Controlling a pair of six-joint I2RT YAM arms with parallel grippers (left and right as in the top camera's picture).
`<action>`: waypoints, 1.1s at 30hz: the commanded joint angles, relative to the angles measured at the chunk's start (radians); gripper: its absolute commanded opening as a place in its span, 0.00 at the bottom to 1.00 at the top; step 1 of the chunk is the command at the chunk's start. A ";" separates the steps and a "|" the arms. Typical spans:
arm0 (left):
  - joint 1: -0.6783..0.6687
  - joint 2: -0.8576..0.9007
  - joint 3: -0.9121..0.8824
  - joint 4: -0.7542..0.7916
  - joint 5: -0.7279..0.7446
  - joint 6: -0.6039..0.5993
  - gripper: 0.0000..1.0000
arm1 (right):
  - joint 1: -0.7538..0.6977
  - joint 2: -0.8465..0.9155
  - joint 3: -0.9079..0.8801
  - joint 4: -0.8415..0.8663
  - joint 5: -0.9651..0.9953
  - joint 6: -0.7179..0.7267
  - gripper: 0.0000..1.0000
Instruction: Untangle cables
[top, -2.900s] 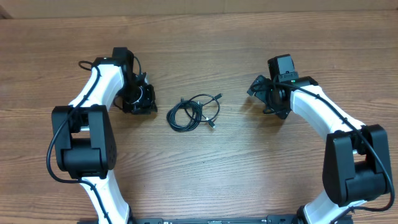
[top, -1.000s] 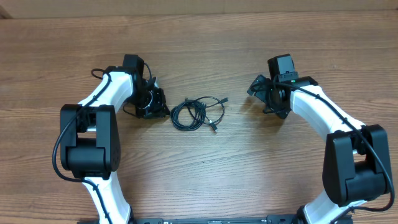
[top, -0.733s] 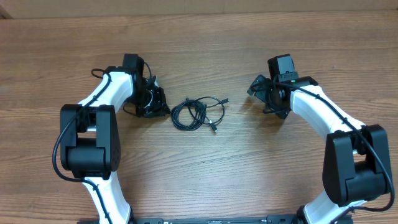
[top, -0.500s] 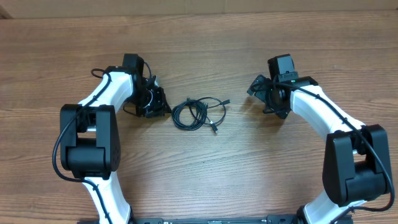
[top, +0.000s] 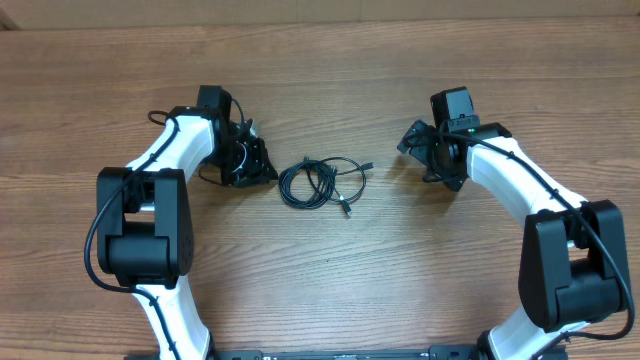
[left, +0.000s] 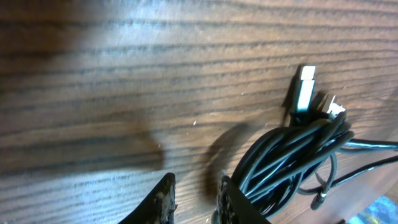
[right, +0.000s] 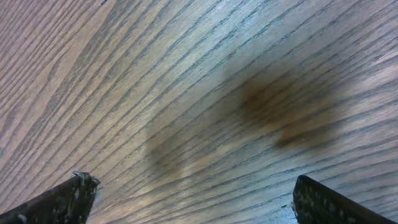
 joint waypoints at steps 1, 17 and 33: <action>-0.003 0.010 -0.005 0.013 0.028 -0.003 0.24 | -0.001 -0.003 0.006 0.003 0.008 0.000 1.00; -0.023 0.010 -0.005 0.037 0.027 -0.002 0.27 | -0.001 -0.003 0.006 0.003 0.008 0.000 1.00; -0.023 0.010 -0.005 0.052 0.053 -0.002 0.31 | -0.001 -0.003 0.006 0.003 0.008 0.000 1.00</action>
